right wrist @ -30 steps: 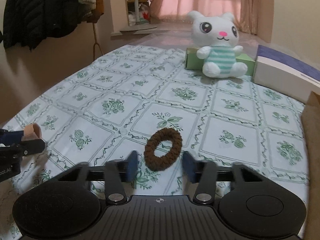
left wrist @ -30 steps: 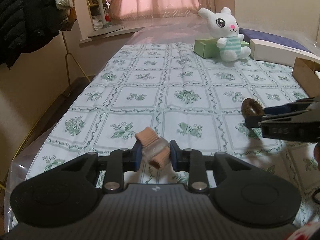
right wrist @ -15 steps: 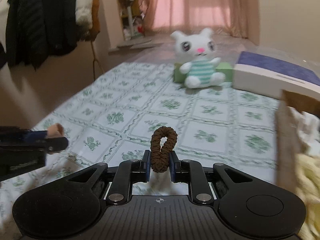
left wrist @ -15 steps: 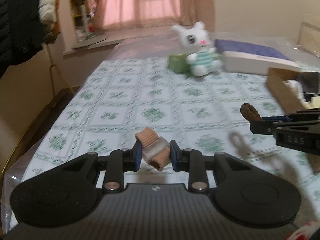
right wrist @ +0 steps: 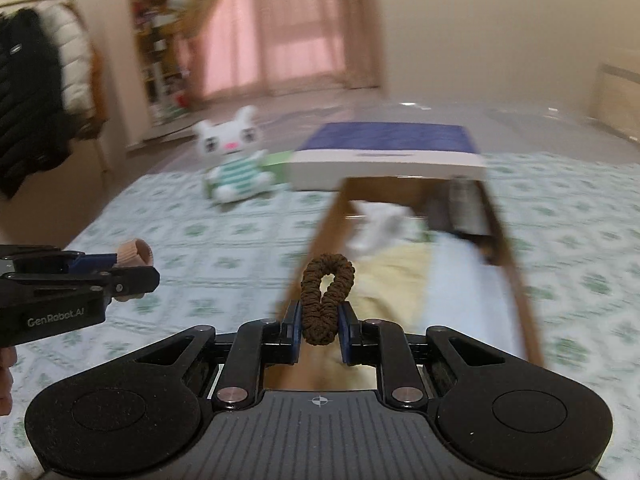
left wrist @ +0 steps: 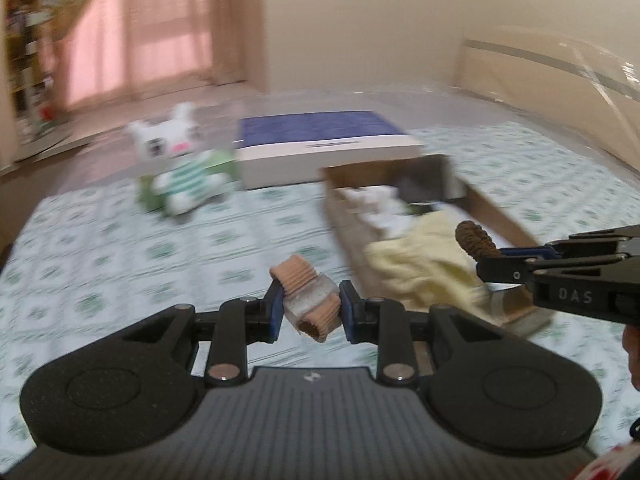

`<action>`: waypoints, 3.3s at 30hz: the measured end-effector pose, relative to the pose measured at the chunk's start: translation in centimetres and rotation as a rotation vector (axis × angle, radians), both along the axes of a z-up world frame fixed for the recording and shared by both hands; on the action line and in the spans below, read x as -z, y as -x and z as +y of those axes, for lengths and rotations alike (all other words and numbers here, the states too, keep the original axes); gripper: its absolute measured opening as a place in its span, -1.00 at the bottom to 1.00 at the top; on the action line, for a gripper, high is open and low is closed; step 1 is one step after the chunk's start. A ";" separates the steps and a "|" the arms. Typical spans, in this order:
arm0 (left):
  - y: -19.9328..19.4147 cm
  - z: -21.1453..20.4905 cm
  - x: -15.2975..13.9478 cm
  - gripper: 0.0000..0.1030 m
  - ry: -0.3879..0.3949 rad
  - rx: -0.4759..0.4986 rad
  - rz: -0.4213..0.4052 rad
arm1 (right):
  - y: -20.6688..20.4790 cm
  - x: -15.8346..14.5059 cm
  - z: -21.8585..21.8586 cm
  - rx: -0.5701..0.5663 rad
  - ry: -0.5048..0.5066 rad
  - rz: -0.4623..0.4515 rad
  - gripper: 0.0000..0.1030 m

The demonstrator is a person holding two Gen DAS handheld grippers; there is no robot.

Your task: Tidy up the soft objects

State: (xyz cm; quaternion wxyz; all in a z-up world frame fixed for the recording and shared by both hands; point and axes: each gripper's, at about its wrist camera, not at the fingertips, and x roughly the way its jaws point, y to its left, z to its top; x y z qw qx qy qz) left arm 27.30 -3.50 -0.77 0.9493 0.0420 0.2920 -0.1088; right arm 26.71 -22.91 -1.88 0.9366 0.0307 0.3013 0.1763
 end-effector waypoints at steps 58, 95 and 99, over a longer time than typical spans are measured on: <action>-4.3 -7.0 1.1 -0.03 -0.033 0.089 0.087 | -1.5 0.8 -7.1 0.031 -0.099 0.034 0.11; 4.1 -3.7 -3.0 0.18 -0.013 -0.012 0.106 | 5.6 -2.8 -6.6 0.053 -0.077 0.022 0.36; 6.7 -2.3 -3.6 0.18 -0.009 -0.046 0.113 | 7.4 -3.4 -5.9 0.039 -0.068 0.021 0.37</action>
